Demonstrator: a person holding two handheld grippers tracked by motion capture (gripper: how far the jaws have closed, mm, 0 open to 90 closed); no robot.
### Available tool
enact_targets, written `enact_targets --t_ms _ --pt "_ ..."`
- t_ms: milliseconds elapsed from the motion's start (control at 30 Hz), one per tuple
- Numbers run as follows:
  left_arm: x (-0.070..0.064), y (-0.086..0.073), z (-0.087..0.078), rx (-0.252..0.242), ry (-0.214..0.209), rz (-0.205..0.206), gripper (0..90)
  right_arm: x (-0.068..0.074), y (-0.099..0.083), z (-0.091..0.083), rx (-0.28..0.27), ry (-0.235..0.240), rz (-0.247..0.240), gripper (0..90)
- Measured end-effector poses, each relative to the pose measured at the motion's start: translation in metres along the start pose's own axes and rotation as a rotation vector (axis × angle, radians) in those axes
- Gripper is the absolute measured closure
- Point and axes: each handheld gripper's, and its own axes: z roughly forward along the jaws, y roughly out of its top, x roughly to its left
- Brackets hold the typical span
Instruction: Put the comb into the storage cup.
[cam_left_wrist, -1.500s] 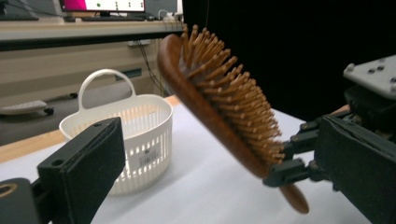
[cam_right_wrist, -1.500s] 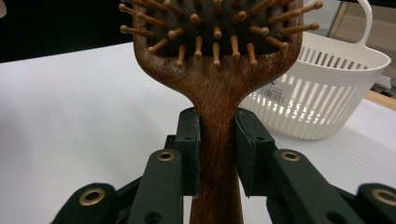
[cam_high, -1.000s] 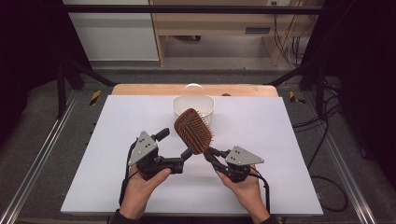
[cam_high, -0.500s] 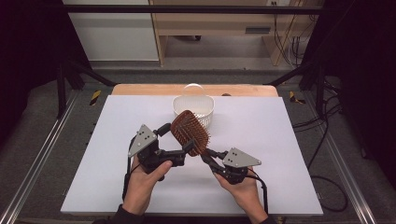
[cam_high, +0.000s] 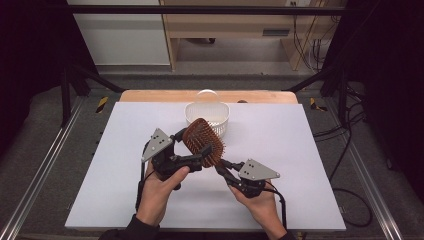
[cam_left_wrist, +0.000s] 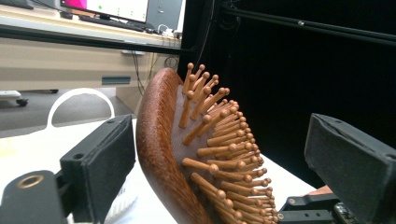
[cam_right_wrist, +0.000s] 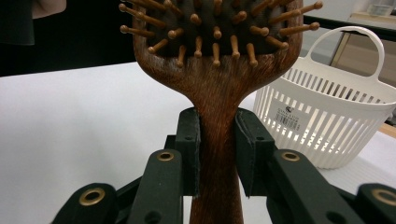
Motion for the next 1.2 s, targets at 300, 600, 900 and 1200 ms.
enact_targets --t_ms 300,600,900,1200 --pt "0.009 0.001 -0.001 -0.012 0.022 -0.096 22.6 0.002 0.000 0.001 -0.001 -0.006 -0.011 72.7" --pt "0.008 -0.001 0.004 -0.018 -0.006 -0.139 32.1 0.005 0.000 0.002 -0.004 0.000 -0.018 72.8" --pt "0.013 -0.003 -0.002 -0.050 -0.008 -0.195 41.9 0.009 0.001 0.004 -0.004 0.006 -0.021 72.7" --pt "0.011 -0.003 -0.001 -0.045 -0.014 -0.214 48.5 0.008 -0.001 0.005 0.001 0.009 -0.011 72.7"
